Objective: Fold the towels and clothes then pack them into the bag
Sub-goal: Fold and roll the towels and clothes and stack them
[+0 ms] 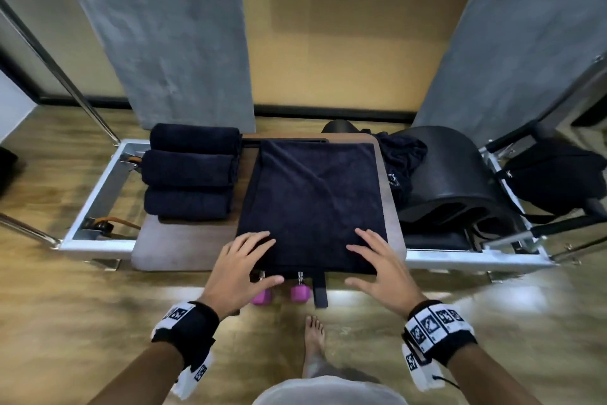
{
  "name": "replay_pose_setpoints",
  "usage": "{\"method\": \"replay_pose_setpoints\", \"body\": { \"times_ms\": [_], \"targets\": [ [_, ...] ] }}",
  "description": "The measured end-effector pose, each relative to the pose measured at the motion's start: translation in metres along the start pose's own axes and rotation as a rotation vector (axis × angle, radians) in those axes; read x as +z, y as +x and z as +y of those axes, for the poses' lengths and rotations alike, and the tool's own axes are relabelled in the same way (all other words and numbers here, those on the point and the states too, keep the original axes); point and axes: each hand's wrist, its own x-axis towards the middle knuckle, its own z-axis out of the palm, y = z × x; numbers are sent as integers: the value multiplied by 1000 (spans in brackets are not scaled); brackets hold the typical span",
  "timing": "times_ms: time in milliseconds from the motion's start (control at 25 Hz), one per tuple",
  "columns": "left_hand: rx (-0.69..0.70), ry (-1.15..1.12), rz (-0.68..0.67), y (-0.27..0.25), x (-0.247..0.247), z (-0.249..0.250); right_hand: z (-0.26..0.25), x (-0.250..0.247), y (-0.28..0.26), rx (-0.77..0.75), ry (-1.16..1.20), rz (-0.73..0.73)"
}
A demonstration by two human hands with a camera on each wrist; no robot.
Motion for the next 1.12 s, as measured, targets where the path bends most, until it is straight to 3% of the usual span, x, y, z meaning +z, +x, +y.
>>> {"method": "replay_pose_setpoints", "body": {
  "times_ms": [80,400,560,800,960,1120],
  "targets": [
    [5,66,-27,-14,-1,-8,4,10,-14,-23,-138,-50],
    [-32,-94,218,-19,-23,-17,2,-4,-26,98,34,316],
    [-93,-342,415,3,-63,-4,-17,-62,-3,134,226,507],
    [-103,-765,768,64,-184,22,-58,-184,40,117,554,792],
    [-2,-939,809,90,-240,41,-83,-239,54,20,653,796],
    [70,-1000,844,95,-260,48,-97,-265,51,-105,714,807]
  ]
}}
